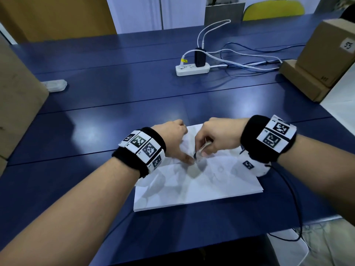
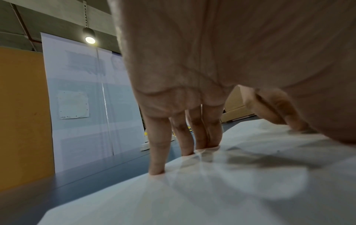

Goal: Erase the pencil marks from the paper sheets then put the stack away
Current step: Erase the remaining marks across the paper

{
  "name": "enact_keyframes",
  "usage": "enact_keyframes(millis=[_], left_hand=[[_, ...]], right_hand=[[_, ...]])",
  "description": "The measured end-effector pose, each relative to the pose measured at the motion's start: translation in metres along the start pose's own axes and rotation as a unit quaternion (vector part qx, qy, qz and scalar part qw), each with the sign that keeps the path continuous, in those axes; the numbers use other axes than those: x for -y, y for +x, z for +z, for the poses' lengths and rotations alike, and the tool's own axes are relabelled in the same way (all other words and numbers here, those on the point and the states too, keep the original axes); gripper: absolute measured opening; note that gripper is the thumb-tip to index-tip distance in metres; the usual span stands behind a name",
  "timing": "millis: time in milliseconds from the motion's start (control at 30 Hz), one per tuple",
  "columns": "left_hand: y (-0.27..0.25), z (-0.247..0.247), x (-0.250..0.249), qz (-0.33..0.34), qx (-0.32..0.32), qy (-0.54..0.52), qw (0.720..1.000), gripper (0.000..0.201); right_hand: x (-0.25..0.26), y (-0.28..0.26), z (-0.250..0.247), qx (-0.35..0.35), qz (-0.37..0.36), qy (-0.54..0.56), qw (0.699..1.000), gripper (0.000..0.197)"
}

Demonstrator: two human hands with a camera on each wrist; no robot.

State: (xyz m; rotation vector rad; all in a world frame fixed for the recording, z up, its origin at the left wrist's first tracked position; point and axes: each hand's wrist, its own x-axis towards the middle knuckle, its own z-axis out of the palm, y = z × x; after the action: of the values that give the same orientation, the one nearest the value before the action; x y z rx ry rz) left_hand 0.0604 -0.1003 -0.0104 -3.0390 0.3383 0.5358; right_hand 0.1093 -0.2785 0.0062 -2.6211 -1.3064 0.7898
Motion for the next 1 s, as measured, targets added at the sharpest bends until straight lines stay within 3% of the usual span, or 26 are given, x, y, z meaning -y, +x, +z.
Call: enact_keyframes(millis=[67,200,267,400,600,667,833,1000], left_hand=[[0.000,0.000,0.000,0.003,0.001,-0.002,1.000,0.097],[-0.001,-0.002,0.000,0.008,0.004,-0.009,1.000,0.098],[-0.001,-0.001,0.001,0.007,0.002,-0.009,1.000,0.098],[0.000,-0.001,0.000,0.003,0.004,-0.008,1.000,0.097],[0.001,-0.001,0.001,0.005,0.008,-0.002,1.000,0.095],[0.002,-0.001,0.000,0.004,0.007,-0.001,1.000,0.096],[0.002,-0.001,0.000,0.002,0.006,-0.008,1.000,0.100],[0.001,-0.001,0.000,0.003,0.006,-0.003,1.000,0.095]], right_hand=[[-0.002,0.003,0.000,-0.022,-0.002,-0.012,1.000,0.015],[-0.024,0.015,-0.014,-0.148,0.062,-0.046,0.986,0.018],[-0.026,0.010,-0.012,-0.123,0.054,-0.017,0.991,0.015],[-0.010,-0.003,-0.001,0.022,0.000,0.032,0.999,0.012],[-0.031,0.015,-0.014,-0.129,0.070,0.013,0.989,0.016],[-0.028,0.011,-0.009,-0.125,0.046,-0.011,0.991,0.015],[-0.014,0.003,-0.005,-0.038,0.003,0.011,0.999,0.012],[-0.029,0.016,-0.013,-0.125,0.057,-0.003,0.991,0.011]])
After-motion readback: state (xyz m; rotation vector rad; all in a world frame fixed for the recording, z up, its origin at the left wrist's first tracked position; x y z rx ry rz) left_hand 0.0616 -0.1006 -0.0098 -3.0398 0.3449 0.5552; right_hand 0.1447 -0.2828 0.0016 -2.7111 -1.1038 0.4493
